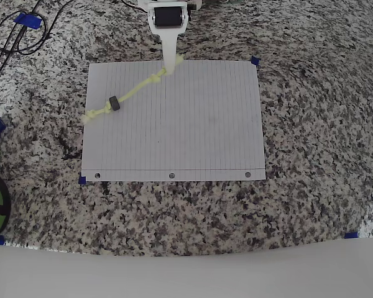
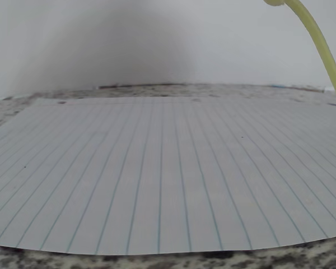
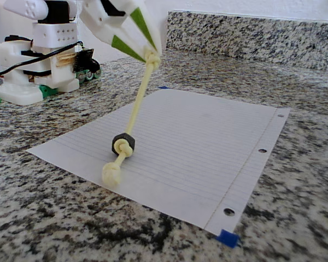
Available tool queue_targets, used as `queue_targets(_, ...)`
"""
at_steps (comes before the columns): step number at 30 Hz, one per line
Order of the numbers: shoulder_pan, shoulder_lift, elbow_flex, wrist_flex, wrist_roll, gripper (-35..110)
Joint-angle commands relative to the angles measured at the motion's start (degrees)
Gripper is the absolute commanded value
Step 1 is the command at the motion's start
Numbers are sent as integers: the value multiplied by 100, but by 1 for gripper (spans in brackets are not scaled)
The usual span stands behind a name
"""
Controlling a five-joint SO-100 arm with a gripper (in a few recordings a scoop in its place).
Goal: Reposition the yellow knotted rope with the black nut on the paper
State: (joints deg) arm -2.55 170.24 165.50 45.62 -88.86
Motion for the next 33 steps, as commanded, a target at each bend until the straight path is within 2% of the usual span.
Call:
queue_targets(1,-237,-132,-26,-158,-1266,0)
queue_targets(6,-536,-237,-26,-431,-1775,0)
queue_targets(18,-642,-281,229,-1380,-4219,0)
queue_targets(33,-1134,-703,756,-2268,-4649,0)
